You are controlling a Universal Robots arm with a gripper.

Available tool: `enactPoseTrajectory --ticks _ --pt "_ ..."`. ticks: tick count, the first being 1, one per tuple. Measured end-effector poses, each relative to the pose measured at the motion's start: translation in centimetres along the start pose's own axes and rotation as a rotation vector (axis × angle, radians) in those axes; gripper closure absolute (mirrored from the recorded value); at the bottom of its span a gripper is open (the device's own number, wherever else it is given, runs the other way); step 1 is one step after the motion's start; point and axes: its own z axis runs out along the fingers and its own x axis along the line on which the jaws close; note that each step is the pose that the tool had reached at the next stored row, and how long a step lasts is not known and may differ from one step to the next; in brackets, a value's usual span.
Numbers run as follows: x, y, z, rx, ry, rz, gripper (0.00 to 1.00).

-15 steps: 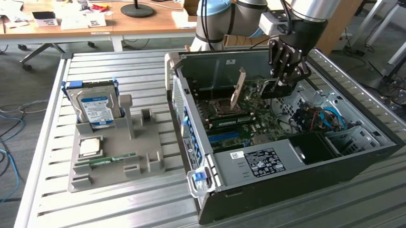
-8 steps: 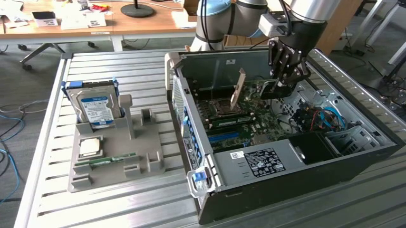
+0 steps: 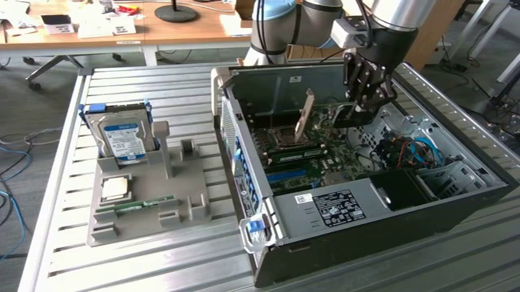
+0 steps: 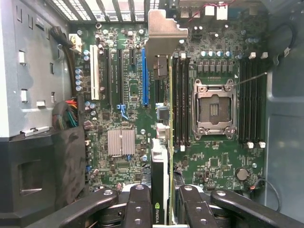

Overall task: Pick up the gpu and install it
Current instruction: 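Insert the gpu into the slot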

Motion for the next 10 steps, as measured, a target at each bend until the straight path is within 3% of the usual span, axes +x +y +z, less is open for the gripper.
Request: enactPoseTrajectory --ticks 10 --pt "0.02 0.05 0.72 -0.0001 0.0002 0.0 0.73"
